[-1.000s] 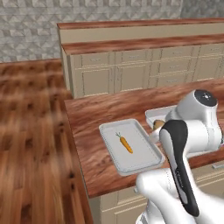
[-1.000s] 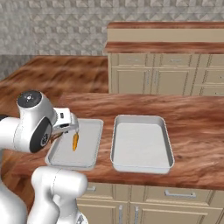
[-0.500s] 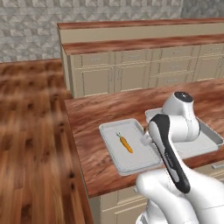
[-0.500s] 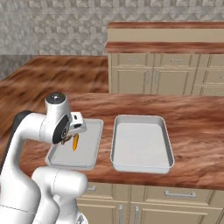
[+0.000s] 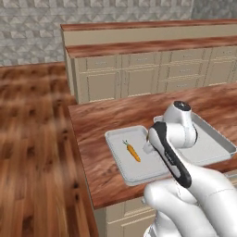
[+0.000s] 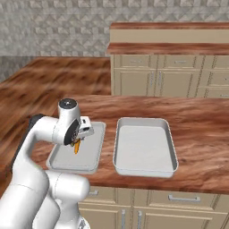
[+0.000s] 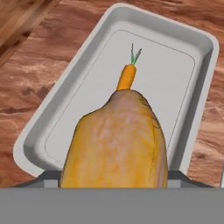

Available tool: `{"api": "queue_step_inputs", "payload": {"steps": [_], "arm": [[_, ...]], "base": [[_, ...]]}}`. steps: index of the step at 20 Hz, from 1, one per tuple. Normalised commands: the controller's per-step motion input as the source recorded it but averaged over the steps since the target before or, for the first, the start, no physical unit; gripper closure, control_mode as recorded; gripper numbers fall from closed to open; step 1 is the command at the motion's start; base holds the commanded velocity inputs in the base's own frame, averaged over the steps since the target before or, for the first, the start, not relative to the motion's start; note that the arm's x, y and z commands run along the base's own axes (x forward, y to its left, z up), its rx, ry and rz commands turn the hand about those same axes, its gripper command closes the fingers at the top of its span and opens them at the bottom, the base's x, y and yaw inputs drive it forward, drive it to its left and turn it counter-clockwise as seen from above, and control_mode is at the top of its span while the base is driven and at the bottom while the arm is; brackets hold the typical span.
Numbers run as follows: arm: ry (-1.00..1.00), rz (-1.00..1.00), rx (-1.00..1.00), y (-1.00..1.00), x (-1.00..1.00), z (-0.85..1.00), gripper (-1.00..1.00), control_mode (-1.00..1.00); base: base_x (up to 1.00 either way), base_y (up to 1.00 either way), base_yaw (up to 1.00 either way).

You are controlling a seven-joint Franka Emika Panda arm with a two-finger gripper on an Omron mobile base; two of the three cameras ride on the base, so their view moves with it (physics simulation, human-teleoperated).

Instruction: Place one carrot and one chicken drumstick in each tupperware on the nearby counter, to pack two identical lunches.

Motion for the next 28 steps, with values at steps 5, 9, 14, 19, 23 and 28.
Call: {"api": "queue_step_inputs", "payload": {"steps": [5, 9, 14, 19, 23, 28], "arm": [[-0.01, 0.0, -0.01, 0.0, 0.49, -0.48, 1.0, -1.0], [0.0, 0.0, 0.0, 0.0, 0.5, -0.41, 1.0, -1.0], [0.0, 0.0, 0.0, 0.0, 0.47, -0.36, 1.0, -1.0], [0.0, 0.0, 0.0, 0.0, 0.5, -0.34, -1.0, -1.0], [0.0, 0.0, 0.0, 0.0, 0.47, -0.26, -1.0, -1.0], [0.0, 0.0, 0.0, 0.1, -0.05, 0.16, -1.0, -1.0]], "base": [[0.0, 0.0, 0.0], [0.0, 0.0, 0.0], [0.0, 0.0, 0.0], [0.0, 0.0, 0.0], [0.0, 0.0, 0.0], [0.0, 0.0, 0.0]]}}
